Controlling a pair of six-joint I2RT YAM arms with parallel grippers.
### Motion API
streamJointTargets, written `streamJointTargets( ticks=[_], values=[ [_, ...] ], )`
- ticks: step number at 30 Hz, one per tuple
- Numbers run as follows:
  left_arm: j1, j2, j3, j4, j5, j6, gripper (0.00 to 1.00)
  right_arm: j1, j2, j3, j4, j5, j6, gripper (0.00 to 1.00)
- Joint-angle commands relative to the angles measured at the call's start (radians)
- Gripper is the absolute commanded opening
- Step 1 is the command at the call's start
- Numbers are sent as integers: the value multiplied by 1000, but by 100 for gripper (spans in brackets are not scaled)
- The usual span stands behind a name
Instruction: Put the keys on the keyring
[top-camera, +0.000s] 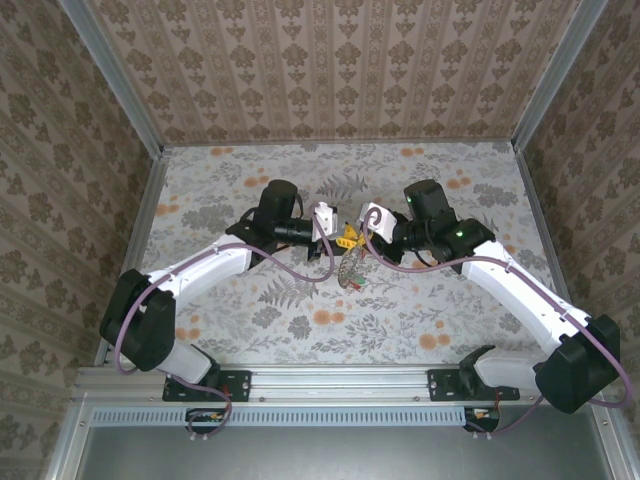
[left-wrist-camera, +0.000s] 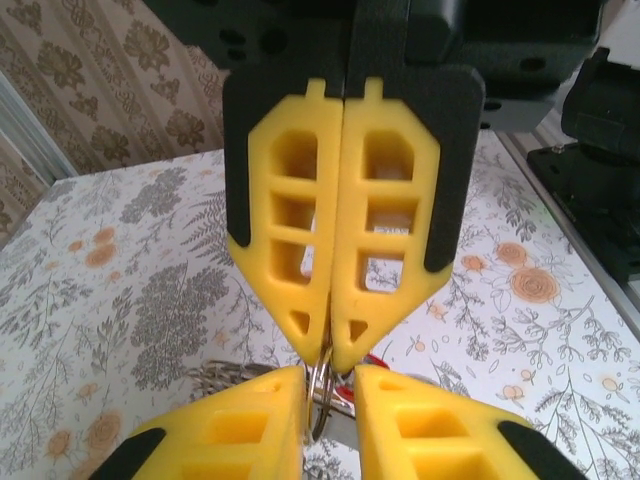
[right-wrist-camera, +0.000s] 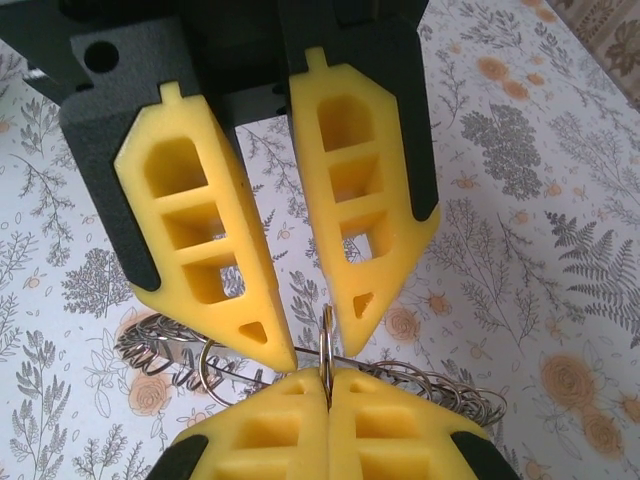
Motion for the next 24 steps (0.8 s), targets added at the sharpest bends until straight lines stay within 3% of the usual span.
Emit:
streamJointTargets(
  ticks=[1, 5, 9, 10, 16, 20, 24],
  values=[
    [-9, 2, 22, -44, -18, 25, 23, 4, -27, 4, 48, -32, 12, 0],
    [-8, 4, 30, -50, -10, 21, 18, 4, -31, -1, 55, -35, 18, 0],
    [-9, 10, 35, -50, -1, 16, 7, 4, -35, -5, 62, -40, 25, 0],
    [-9, 11, 35, -52, 1, 16, 0, 4, -38, -8, 68, -42, 28, 0],
    [-1, 12, 32, -26, 37, -12, 0, 4, -67, -49, 109, -24, 35, 0],
    [14, 8, -7, 113, 99, -110, 0, -1, -88, -134, 189, -16, 35, 12],
    [20, 6, -31, 189, 134, -157, 0, -11, -91, -185, 255, -37, 54, 16]
  ],
)
